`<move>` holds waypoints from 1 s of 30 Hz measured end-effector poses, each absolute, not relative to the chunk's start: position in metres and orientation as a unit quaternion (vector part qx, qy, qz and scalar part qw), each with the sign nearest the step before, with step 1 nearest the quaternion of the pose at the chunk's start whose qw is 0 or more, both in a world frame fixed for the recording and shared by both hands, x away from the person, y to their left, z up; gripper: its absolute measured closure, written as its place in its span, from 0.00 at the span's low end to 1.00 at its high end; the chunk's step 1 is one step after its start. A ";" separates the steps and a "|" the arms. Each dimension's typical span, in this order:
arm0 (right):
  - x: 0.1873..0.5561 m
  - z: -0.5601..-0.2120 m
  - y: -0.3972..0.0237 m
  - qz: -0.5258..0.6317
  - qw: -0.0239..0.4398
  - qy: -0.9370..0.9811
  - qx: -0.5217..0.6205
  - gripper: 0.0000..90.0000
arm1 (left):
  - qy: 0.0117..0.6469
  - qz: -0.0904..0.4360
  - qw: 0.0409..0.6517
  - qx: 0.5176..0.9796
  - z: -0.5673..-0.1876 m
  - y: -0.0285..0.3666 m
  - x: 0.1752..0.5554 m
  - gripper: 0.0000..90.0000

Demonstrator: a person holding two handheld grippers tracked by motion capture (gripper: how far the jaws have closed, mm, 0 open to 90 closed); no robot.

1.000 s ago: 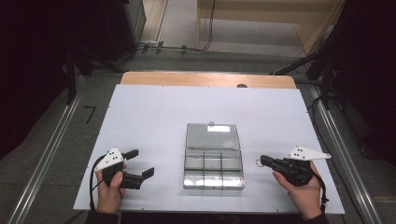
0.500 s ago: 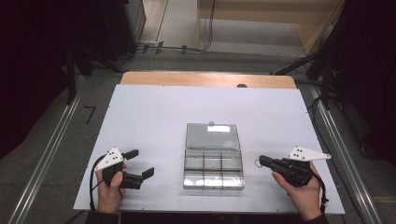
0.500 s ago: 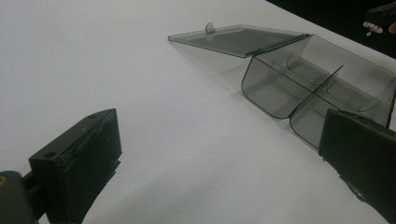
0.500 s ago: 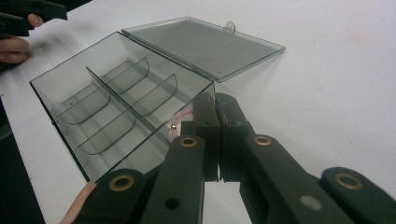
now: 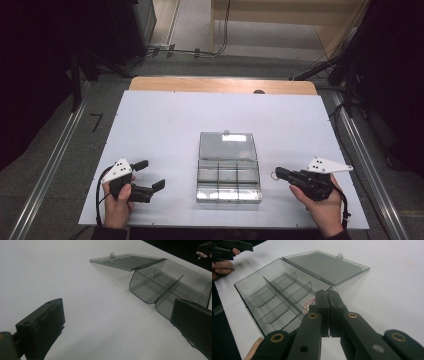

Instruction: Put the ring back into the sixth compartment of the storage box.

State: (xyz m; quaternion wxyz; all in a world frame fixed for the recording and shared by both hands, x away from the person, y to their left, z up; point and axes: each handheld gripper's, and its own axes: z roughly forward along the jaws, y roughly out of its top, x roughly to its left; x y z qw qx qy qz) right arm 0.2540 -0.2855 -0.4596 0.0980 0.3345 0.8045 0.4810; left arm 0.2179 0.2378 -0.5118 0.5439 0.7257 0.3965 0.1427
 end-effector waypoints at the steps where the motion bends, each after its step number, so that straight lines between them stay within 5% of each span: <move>1: 0.254 -0.460 -0.285 0.480 0.097 0.805 0.334 0.96 | 0.397 0.143 0.544 0.726 -0.512 0.238 0.218 0.00; 30: 0.246 -0.460 -0.266 0.481 0.087 0.816 0.310 0.96 | 0.396 0.143 0.543 0.726 -0.512 0.237 0.218 0.00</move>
